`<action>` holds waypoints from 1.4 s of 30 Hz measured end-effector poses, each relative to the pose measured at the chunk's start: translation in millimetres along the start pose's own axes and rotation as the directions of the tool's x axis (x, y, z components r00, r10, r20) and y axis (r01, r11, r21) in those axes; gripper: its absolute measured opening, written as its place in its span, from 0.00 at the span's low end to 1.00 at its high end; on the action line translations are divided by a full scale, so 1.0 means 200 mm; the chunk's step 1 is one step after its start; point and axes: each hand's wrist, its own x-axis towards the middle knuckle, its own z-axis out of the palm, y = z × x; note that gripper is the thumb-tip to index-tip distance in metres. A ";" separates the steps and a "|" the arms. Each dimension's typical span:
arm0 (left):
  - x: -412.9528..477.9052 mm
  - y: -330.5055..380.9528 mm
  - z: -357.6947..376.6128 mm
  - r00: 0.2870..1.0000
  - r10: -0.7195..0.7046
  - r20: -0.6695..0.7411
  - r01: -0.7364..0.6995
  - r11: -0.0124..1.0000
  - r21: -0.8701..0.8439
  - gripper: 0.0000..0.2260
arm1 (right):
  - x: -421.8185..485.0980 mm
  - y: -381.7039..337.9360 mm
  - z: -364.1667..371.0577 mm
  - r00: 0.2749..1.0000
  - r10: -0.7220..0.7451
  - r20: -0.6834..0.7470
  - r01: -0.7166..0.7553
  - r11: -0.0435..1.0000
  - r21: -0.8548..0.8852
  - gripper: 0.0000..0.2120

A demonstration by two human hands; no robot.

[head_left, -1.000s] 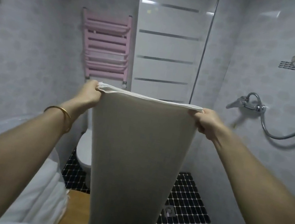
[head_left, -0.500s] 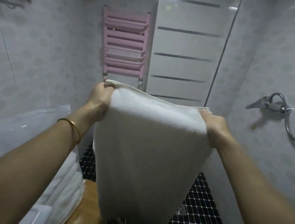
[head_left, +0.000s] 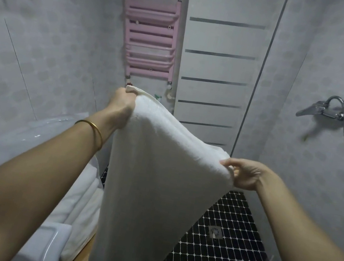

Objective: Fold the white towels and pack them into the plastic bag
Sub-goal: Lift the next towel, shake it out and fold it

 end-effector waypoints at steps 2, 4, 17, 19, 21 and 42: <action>-0.01 0.01 0.01 1.000 0.014 0.007 -0.014 1.000 -0.025 0.17 | 0.04 0.09 0.02 0.998 0.019 0.056 -0.017 0.999 -0.027 0.43; -0.02 -0.01 0.02 0.999 0.032 -0.004 -0.032 0.999 -0.007 0.17 | 0.06 0.17 0.06 0.992 0.022 0.121 -0.012 0.996 -0.083 0.37; -0.07 -0.48 -0.21 0.999 -0.009 0.040 -0.017 0.796 0.605 0.17 | 0.15 0.33 0.19 0.766 -0.578 -0.281 0.371 0.755 -0.540 0.11; -0.10 -0.58 -0.21 0.993 -0.027 0.113 -0.048 0.792 0.608 0.17 | 0.14 0.36 0.18 0.794 -0.515 -0.322 0.328 0.810 -0.487 0.22; -0.15 -0.68 -0.17 0.966 -0.070 0.250 -0.093 0.805 0.586 0.20 | 0.11 0.37 0.17 0.841 -0.425 -0.334 0.260 0.860 -0.439 0.32; -0.03 -0.77 -0.09 0.632 -0.698 0.336 0.183 0.556 0.811 0.05 | 0.06 0.37 0.09 0.896 -0.351 0.272 0.339 0.144 -0.930 0.19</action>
